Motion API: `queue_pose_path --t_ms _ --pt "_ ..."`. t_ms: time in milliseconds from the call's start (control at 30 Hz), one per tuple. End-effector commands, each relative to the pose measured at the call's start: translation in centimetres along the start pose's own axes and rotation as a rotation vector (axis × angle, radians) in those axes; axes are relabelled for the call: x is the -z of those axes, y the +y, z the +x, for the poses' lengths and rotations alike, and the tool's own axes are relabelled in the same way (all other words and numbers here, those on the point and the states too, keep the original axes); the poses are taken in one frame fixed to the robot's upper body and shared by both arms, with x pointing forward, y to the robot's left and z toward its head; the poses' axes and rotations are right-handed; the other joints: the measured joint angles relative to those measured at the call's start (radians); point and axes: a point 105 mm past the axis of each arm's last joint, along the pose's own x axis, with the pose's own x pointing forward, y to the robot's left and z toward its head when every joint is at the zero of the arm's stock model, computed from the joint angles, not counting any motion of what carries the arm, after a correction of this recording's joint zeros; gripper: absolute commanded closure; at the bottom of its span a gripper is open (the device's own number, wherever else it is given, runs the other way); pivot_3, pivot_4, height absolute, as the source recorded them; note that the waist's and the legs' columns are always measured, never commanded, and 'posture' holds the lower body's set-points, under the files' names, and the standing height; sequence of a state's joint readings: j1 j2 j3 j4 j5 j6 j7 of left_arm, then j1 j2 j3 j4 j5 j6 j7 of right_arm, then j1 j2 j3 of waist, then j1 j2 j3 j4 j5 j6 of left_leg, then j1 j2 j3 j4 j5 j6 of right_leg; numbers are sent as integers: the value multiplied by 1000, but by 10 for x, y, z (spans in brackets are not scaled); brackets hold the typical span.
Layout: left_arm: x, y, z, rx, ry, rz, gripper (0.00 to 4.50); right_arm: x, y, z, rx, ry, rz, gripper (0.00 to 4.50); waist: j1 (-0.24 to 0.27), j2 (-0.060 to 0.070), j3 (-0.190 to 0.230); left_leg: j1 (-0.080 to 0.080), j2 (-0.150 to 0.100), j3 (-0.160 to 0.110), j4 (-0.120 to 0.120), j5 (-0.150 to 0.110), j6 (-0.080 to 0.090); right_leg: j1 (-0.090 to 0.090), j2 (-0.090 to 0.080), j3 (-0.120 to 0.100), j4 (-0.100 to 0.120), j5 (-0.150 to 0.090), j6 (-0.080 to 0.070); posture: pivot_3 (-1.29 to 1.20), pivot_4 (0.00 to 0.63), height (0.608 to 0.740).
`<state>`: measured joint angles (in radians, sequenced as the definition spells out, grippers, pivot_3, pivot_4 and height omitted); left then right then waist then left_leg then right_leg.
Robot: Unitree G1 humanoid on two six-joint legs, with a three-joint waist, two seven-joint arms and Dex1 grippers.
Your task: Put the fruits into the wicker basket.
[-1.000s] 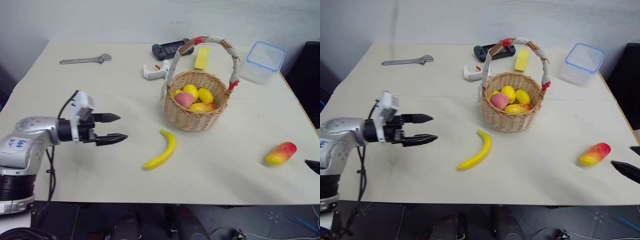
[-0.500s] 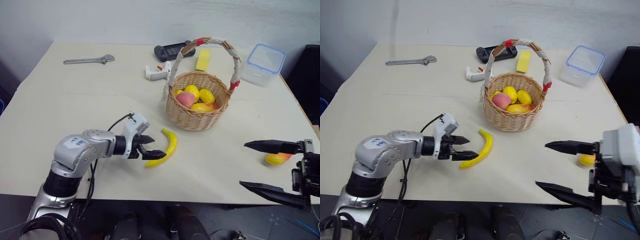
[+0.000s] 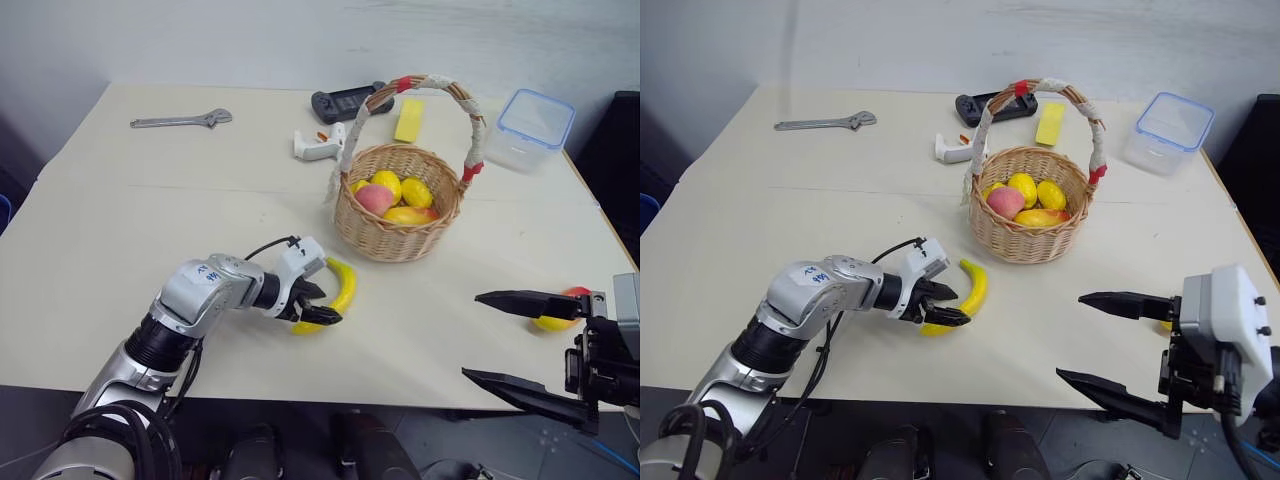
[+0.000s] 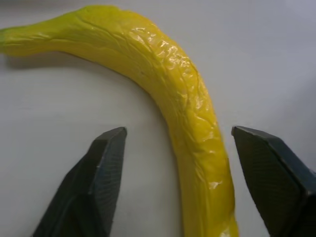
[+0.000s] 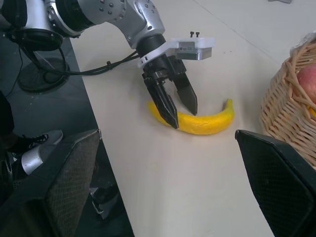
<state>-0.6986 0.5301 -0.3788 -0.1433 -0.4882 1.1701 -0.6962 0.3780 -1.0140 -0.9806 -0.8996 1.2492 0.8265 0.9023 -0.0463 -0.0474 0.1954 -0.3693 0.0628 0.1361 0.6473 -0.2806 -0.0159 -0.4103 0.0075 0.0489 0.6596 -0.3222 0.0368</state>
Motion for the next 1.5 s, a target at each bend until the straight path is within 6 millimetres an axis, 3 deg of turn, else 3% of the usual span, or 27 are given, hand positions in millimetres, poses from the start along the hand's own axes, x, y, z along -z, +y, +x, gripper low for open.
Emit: queue_pose_path --t_ms 33,233,367,467,600,733,867,1000,1200,1367,1500 --pt "9 -5 5 41 46 -4 2197 -6 0 -5 25 -27 -33 0 0 0 0 0 0 0 0 0 0 0 0 0 0 0 0 0 150 740" --pt "14 0 -2 27 59 10 3947 -5 -1 -7 30 -24 -31 0 -1 0 0 0 0 0 0 -2 4 0 0 0 0 0 0 0 150 740" --pt "23 27 -30 -89 88 28 3981 -6 -6 -8 44 -33 -33 0 -10 0 0 1 1 0 -1 -2 5 0 0 0 0 0 0 0 150 740" --pt "17 38 -62 -112 51 79 3981 -8 -11 -9 61 -39 -40 0 -13 0 0 1 1 0 -1 -1 4 0 1 0 0 -1 -2 0 150 740" --pt "-3 28 -101 -30 -6 251 3981 -9 -16 -9 74 -44 -38 0 -9 0 0 -1 1 0 -2 -1 4 -2 0 0 0 -1 -4 0 150 740" --pt "-42 21 -111 4 -87 394 3981 -12 -20 -5 90 -57 -37 0 15 -1 0 -2 0 -1 -1 -3 6 -1 -1 -2 -3 -1 -4 0 150 740" --pt "-104 12 -93 26 -213 394 3981 -14 -22 -1 102 -75 -36 0 35 -1 0 -7 -1 -3 1 -4 8 -2 -2 -5 -6 0 -2 0 150 740" --pt "-154 16 -63 -2 -291 177 3981 -15 -21 3 110 -81 -33 0 41 0 0 -10 -2 -3 4 -6 12 -2 -3 -4 -6 0 4 0 150 740" --pt "-179 -12 -26 63 -248 290 3981 -18 -21 3 138 -114 -20 0 17 0 0 -15 -1 -3 2 -5 2 -9 -1 -4 -3 -5 5 0 150 740" --pt "-193 -8 0 -20 -218 369 3981 -21 -22 4 154 -126 -23 0 18 0 0 -19 -1 -3 2 -2 -1 -17 0 -3 2 -6 4 0 150 740" --pt "-209 8 12 -142 -243 378 3981 -23 -23 4 165 -133 -27 0 17 0 0 -18 -2 -3 3 -1 0 -17 -1 -2 2 -5 3 0 150 740"
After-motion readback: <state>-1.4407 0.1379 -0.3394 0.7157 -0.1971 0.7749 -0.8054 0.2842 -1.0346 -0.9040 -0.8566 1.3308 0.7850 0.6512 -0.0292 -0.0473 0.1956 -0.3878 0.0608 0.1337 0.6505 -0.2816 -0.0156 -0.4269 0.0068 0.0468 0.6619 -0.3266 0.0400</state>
